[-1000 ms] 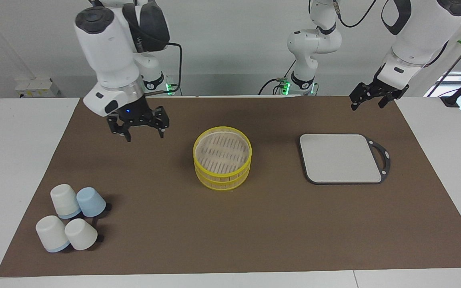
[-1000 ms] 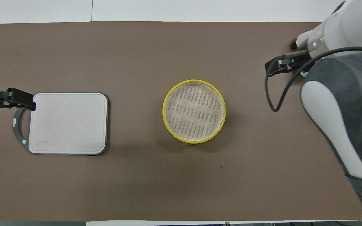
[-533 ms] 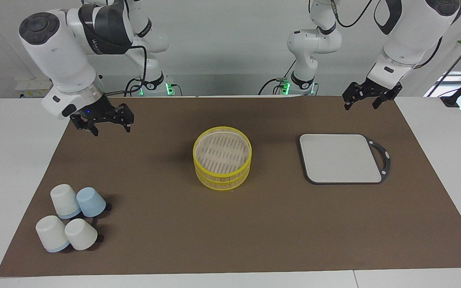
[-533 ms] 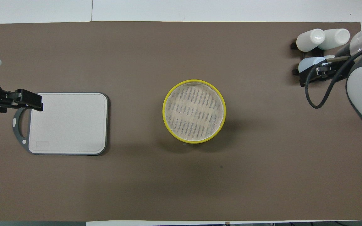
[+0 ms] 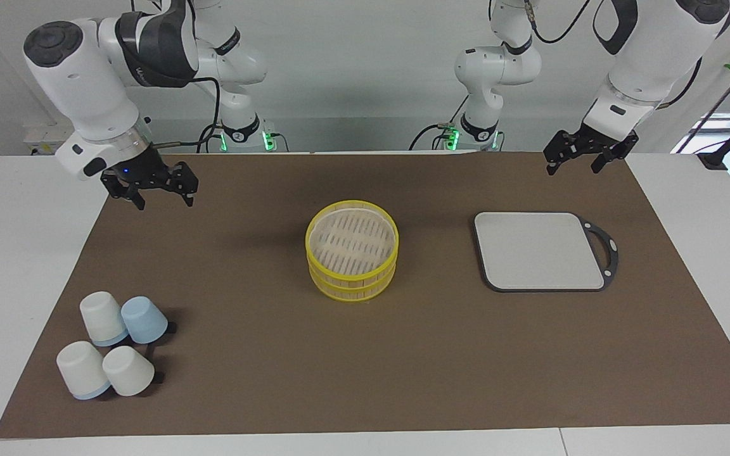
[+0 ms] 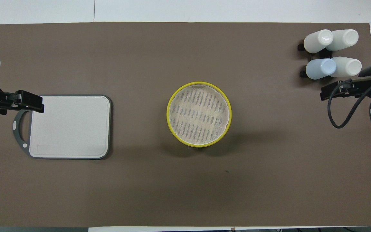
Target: Place bun in steamer
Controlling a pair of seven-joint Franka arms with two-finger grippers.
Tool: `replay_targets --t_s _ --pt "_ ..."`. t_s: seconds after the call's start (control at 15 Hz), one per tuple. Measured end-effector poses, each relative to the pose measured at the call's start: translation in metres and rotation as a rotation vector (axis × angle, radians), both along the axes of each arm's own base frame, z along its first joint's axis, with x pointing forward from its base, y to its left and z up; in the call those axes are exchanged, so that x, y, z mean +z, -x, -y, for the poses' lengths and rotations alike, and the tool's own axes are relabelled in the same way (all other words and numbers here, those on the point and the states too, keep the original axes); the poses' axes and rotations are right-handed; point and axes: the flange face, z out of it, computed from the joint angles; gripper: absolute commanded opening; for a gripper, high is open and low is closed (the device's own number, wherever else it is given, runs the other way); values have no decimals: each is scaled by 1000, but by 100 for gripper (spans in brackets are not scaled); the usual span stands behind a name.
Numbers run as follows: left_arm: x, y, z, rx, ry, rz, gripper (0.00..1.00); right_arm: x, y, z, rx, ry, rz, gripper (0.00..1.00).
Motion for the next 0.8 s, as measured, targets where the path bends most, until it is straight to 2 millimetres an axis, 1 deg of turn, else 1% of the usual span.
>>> replay_targets --t_s 0.27,0.8 --pt "0 0 2 -4 0 1 100 -1 0 8 -22 -24 -2 100" --pt "0 0 -2 4 0 2 100 3 0 9 -24 -27 -2 100"
